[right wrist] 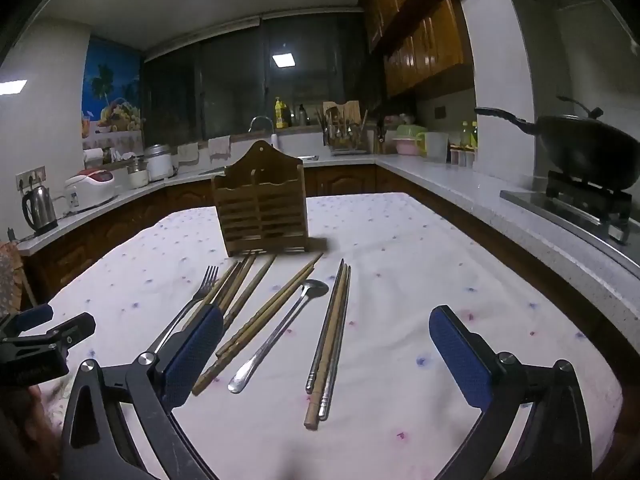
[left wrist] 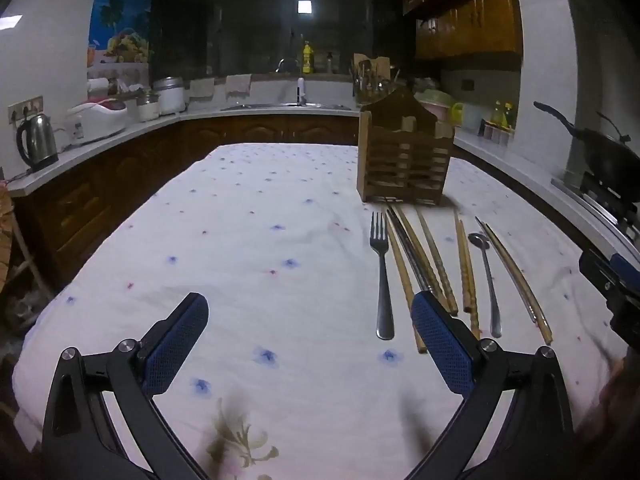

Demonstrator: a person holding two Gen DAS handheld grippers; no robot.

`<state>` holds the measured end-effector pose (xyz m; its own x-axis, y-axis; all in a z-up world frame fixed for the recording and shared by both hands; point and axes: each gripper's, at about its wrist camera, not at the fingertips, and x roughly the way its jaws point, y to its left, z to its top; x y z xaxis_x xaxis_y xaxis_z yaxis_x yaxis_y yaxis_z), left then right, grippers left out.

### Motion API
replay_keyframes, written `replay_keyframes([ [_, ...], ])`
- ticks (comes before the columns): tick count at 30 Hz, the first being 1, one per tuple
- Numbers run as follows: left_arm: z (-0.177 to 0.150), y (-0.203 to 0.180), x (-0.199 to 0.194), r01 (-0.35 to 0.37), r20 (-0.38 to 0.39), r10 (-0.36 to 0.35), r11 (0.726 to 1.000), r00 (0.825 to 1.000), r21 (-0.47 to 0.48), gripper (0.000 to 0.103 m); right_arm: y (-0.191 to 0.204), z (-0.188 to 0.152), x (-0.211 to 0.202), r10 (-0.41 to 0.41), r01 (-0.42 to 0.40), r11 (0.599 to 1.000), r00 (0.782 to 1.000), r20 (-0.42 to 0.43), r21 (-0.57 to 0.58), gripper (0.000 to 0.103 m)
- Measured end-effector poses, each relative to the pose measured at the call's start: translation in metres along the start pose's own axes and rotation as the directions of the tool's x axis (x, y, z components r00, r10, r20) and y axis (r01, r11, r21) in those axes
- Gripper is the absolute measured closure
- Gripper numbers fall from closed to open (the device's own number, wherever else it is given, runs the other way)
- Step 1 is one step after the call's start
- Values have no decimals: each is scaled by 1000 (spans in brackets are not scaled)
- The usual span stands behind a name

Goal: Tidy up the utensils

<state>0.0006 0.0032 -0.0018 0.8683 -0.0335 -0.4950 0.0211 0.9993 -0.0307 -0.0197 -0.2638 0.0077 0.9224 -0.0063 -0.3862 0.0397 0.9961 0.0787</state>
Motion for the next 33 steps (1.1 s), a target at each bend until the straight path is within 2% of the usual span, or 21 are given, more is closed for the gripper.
replay_keyframes([
  [7,1,1,-8,-18,40,17,1000,999,12,0,9,-5,-4,1,-1,1000,1000,2,2,0],
  [15,4,-6,-24,-38,106,33,998,994,48,0,10,-4,-14,22,-22,1000,998,60,-1,0],
  [19,3,-7,-25,-38,111,32,998,993,54,0,11,-2,-18,37,-37,999,996,84,-2,0],
  [33,6,-8,-26,-39,119,33,998,992,45,0,13,-1,-17,58,-58,998,995,80,-3,0],
])
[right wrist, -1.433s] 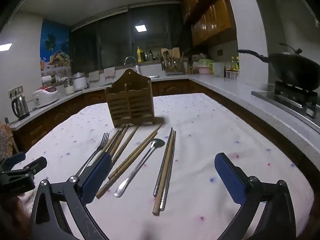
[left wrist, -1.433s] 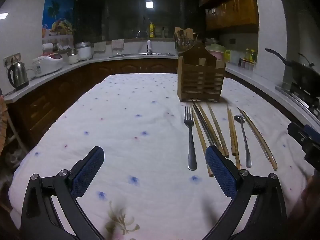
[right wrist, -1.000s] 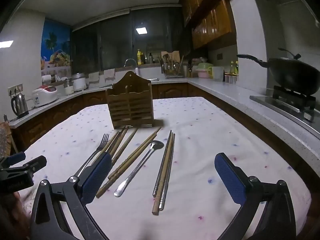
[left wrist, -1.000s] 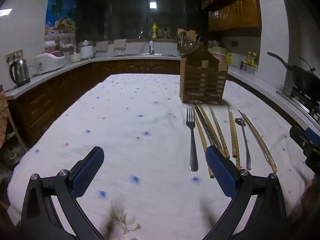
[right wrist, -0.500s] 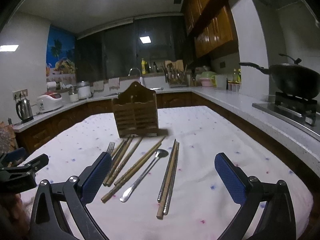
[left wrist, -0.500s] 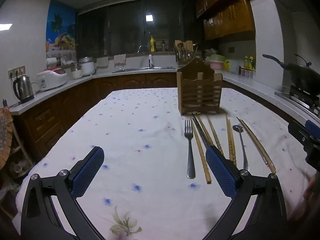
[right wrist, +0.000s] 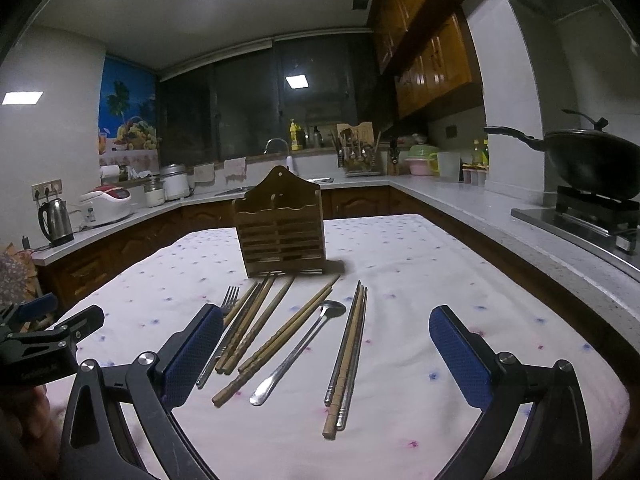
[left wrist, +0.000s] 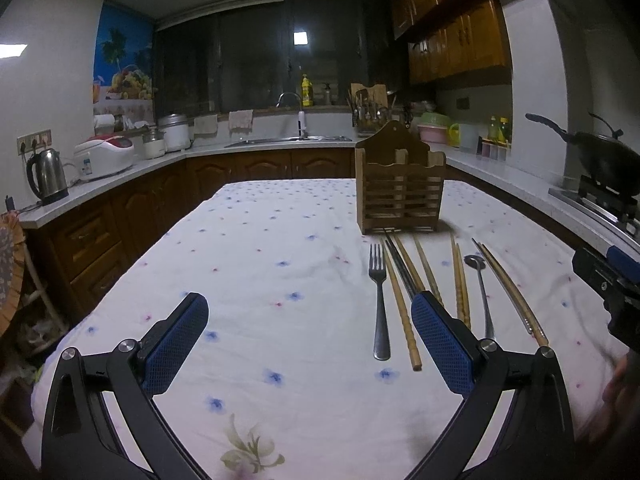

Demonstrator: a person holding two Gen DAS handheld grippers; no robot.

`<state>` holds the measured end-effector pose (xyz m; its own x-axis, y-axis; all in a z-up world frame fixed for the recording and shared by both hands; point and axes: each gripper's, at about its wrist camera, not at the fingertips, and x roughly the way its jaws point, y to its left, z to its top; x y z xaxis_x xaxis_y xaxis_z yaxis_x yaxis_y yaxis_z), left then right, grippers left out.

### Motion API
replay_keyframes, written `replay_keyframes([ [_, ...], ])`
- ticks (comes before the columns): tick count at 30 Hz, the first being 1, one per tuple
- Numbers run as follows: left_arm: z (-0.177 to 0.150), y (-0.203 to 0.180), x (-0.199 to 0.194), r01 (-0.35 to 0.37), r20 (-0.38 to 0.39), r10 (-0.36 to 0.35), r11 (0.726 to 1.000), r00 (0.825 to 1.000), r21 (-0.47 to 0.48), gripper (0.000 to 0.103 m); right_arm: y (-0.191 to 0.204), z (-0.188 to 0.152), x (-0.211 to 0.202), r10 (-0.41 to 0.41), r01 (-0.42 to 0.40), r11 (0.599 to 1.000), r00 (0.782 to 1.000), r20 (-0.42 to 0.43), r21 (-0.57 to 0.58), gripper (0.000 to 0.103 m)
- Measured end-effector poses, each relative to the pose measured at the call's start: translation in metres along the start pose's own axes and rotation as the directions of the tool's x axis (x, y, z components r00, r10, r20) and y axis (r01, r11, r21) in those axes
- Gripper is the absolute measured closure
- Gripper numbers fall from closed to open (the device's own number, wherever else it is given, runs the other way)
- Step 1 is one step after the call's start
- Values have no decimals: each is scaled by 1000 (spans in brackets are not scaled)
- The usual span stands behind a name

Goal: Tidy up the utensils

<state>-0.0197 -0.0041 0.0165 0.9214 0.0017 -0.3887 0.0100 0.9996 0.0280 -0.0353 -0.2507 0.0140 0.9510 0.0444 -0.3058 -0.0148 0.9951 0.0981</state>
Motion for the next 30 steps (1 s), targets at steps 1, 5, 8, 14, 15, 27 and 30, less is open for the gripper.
replay_keyframes([
  [1,0,0,0,1,0,-1,1000,1000,0,0,0,0,1,1,-1,1000,1000,-1,0,0],
  [5,0,0,0,2,-1,-2,1000,1000,0,0,0,0,1,1,-1,1000,1000,0,0,0],
  [8,0,0,0,1,-1,-1,1000,1000,0,0,1,-1,1,2,-2,1000,1000,-3,0,0],
  [14,0,-1,1,3,-2,-3,1000,1000,-2,0,2,-1,2,7,-7,1000,1000,-3,2,0],
  [15,1,0,0,4,-1,-4,1000,1000,-2,0,3,-2,2,8,-8,1000,1000,-4,3,0],
  [27,0,1,4,16,-22,-16,1000,1000,-18,0,5,-3,3,10,-9,1000,1000,-14,8,0],
  [30,0,2,7,21,-34,-22,999,999,-27,0,5,-4,5,14,-14,1000,1000,-21,13,0],
])
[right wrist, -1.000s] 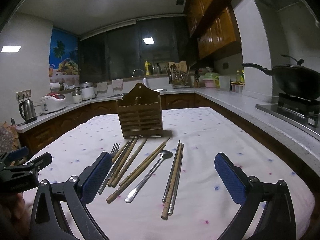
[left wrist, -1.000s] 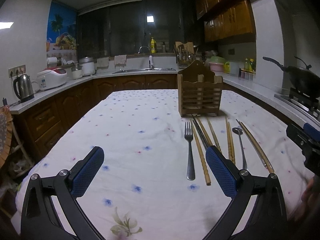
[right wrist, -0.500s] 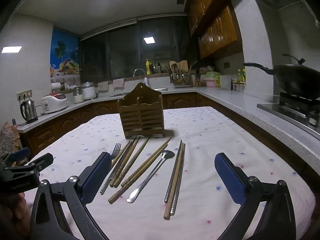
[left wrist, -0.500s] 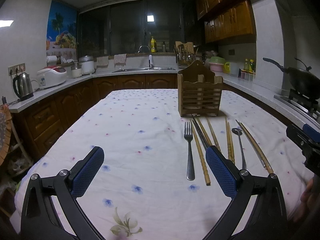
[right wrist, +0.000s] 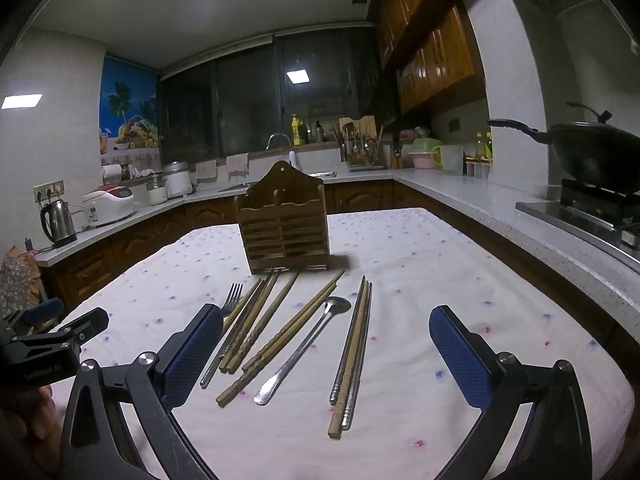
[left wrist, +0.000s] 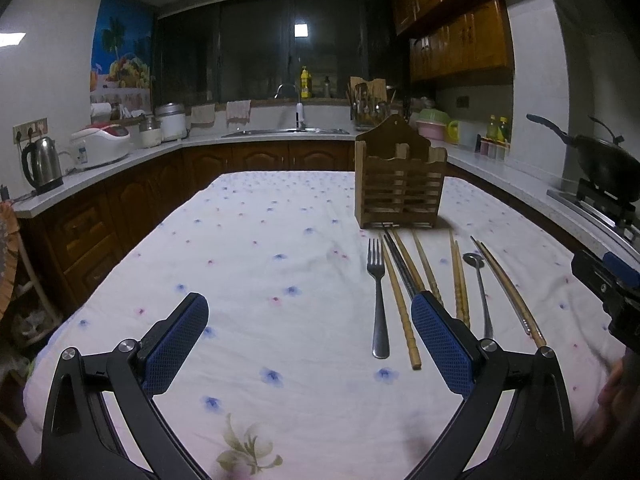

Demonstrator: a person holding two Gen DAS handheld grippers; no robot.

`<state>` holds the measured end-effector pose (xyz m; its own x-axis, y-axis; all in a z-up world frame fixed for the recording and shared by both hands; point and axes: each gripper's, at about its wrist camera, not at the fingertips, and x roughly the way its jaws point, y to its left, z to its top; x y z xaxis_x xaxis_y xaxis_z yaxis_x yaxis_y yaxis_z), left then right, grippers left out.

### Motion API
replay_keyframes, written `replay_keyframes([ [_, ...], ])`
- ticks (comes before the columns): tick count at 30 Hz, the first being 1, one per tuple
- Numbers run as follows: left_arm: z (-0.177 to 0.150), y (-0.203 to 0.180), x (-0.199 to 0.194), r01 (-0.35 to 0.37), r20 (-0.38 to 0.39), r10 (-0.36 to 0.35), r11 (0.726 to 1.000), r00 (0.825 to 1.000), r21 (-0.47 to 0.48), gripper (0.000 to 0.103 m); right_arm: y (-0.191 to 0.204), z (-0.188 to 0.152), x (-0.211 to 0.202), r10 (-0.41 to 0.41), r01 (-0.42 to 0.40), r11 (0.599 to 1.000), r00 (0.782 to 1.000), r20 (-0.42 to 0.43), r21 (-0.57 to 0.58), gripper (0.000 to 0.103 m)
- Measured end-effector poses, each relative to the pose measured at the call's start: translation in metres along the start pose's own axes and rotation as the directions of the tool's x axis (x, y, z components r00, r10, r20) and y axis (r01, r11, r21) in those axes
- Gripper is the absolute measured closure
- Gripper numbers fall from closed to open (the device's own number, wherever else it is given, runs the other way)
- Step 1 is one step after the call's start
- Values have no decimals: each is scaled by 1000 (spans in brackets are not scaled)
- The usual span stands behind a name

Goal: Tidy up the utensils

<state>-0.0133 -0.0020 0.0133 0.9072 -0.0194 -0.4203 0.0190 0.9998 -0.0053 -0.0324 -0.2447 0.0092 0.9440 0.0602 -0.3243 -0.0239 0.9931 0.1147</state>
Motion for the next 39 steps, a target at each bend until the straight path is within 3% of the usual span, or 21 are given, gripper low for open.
replay_keyframes([
  [14,21,6,36,70,-90,-71,997,993,-14,0,-5,13,25,59,-57,998,993,-98,29,0],
  [20,38,8,65,164,-154,-168,986,974,-38,1,-18,23,52,129,-110,988,974,-186,110,1],
  [24,47,6,86,188,-191,-191,982,963,-34,5,-25,28,72,166,-130,978,957,-238,161,1],
  [27,54,3,97,201,-198,-200,979,959,-18,11,-30,29,88,195,-138,968,940,-281,210,8],
  [30,61,-1,112,231,-220,-227,973,949,-7,12,-35,30,101,243,-164,950,921,-303,264,21],
  [35,68,-16,143,296,-287,-272,954,919,43,26,-38,27,132,281,-166,936,882,-378,310,42],
  [39,73,-22,168,339,-332,-304,939,893,54,27,-42,21,155,290,-145,932,849,-442,332,54],
])
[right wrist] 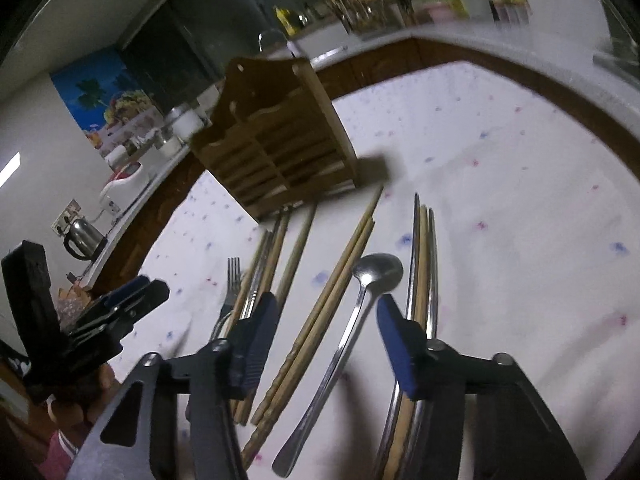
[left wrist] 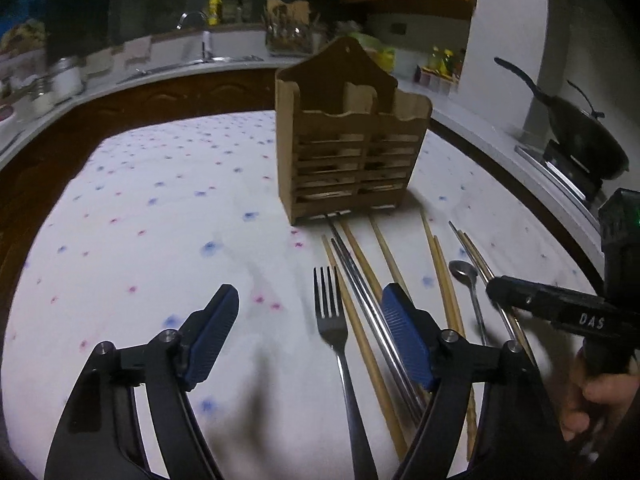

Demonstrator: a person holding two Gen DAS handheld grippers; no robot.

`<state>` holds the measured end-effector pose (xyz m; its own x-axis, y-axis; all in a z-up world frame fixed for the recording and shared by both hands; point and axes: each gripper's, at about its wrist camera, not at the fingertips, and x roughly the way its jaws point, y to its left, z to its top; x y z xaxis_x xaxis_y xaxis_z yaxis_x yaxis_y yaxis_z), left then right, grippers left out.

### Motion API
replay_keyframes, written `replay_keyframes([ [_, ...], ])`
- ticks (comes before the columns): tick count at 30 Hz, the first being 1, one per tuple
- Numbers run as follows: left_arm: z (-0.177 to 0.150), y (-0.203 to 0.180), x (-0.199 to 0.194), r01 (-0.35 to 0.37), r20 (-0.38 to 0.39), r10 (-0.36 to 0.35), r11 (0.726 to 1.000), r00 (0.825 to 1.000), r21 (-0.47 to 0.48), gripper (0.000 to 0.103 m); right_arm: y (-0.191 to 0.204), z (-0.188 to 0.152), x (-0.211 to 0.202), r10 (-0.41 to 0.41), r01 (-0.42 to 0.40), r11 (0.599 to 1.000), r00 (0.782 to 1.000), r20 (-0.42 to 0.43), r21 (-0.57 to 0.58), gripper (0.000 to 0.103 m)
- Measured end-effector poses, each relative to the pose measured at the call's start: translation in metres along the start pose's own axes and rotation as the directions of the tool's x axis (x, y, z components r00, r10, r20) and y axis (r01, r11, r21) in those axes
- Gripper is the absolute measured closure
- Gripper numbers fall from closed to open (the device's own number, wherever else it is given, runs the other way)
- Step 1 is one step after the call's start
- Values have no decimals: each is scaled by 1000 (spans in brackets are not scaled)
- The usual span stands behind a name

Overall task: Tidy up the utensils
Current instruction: 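Grasp the silver fork with the left tool while the right tool grasps the steel spoon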

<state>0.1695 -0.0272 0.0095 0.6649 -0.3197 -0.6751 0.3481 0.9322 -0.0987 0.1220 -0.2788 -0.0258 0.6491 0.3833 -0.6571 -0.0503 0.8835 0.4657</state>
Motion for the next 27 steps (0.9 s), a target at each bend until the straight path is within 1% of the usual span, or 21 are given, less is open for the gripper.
replay_keyframes([
  [3,6,4,17,20,-41,-19,1000,999,6,30,-3,3,13,-15,15,1000,999,-46,-1,55],
  [7,10,9,40,58,-98,-56,998,994,15,32,-9,2,27,-19,20,1000,995,-100,11,61],
  [10,12,12,56,87,-136,-83,996,987,23,40,-12,6,30,-12,13,1000,995,-100,10,65],
  [12,12,13,65,109,-161,-105,994,981,19,49,-14,9,32,-8,10,1000,994,-105,16,66],
  [14,11,13,72,140,-186,-136,990,973,11,69,-13,11,35,-8,10,1000,994,-108,15,71],
  [15,10,11,74,155,-193,-151,988,970,7,76,-13,12,37,-11,13,1000,994,-107,11,72],
  [17,9,7,73,166,-189,-159,986,969,24,84,-14,12,38,-14,15,1000,995,-103,11,79],
  [18,9,5,71,166,-188,-157,986,970,30,84,-14,13,40,-13,15,1000,995,-104,15,82],
  [19,8,3,70,162,-184,-153,986,971,36,85,-14,13,41,-18,20,1000,994,-107,18,91],
  [20,7,2,68,163,-180,-153,986,972,40,86,-14,13,42,-23,25,1000,994,-110,18,98],
  [22,6,1,62,159,-167,-150,986,974,42,87,-14,13,40,-11,13,1000,994,-108,24,99],
  [27,6,4,36,134,-115,-132,991,985,14,87,-5,17,21,10,-10,1000,998,-58,8,101],
])
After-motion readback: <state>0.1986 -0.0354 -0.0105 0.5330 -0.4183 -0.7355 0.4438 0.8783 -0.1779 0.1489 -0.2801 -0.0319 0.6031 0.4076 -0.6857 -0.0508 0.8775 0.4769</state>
